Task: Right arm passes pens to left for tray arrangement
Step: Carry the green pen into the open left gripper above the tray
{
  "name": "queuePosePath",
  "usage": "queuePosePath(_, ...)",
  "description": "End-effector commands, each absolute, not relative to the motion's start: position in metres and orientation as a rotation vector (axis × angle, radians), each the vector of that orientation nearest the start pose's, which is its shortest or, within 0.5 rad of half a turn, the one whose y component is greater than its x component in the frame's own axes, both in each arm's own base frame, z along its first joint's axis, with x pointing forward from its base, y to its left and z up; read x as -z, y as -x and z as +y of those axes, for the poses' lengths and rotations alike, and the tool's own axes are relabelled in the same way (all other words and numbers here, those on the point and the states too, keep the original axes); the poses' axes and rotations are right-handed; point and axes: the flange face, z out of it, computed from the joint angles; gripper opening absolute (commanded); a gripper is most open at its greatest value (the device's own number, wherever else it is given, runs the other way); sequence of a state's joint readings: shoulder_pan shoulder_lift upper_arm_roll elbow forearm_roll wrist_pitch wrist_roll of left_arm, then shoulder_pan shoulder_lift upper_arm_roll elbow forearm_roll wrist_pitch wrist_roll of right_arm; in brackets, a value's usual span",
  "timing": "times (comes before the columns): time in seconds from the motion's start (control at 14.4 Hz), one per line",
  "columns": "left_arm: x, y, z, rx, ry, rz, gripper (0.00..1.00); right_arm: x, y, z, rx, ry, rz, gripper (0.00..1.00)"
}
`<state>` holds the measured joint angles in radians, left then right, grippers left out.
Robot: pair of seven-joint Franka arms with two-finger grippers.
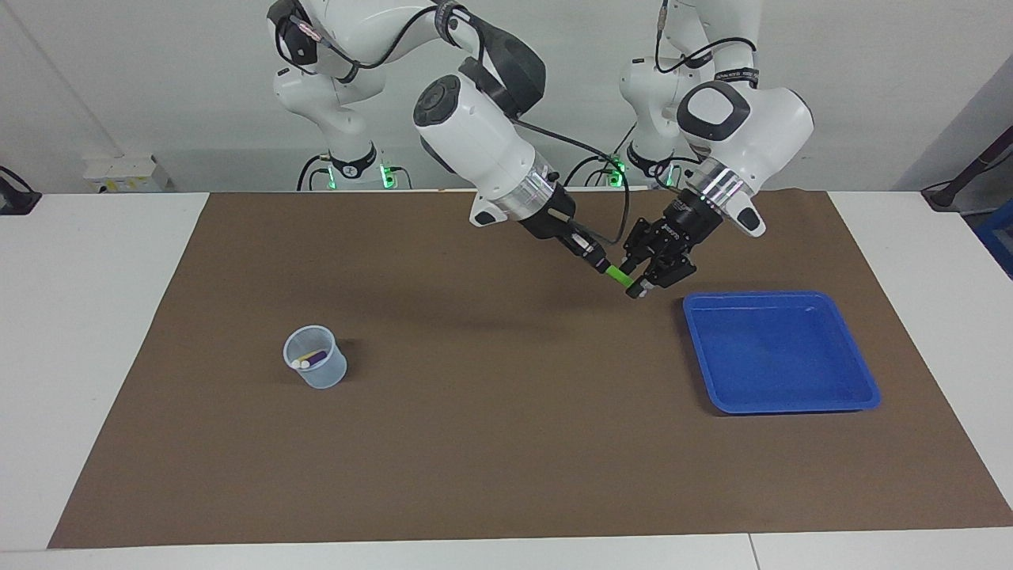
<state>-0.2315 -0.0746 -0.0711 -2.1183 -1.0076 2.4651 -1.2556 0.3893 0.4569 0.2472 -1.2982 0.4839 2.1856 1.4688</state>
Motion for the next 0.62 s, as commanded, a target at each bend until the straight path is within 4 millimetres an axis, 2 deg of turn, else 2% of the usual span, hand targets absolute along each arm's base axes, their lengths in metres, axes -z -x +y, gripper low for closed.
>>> queuePosePath(0.0, -0.4872, -0.534, -0.1628, 0.323, -1.552, 1.697, 0.04, -0.5472, -0.6007, 0.4169, -0.351, 2.104, 1.288, 0.0)
queuePosePath(0.21, -0.484, -0.531, -0.1577, 0.331, -1.551, 1.708, 0.01, -0.5471, -0.6005, 0.417, -0.352, 2.106, 1.288, 0.0)
queuePosePath(0.48, -0.4852, -0.5307, -0.1618, 0.337, -1.558, 1.7, 0.0, -0.547, -0.6005, 0.4168, -0.353, 2.108, 1.285, 0.0)
queuePosePath(0.55, -0.4851, -0.5309, -0.1611, 0.338, -1.558, 1.701, 0.0, -0.547, -0.6028, 0.4133, -0.358, 2.1, 1.292, 0.07)
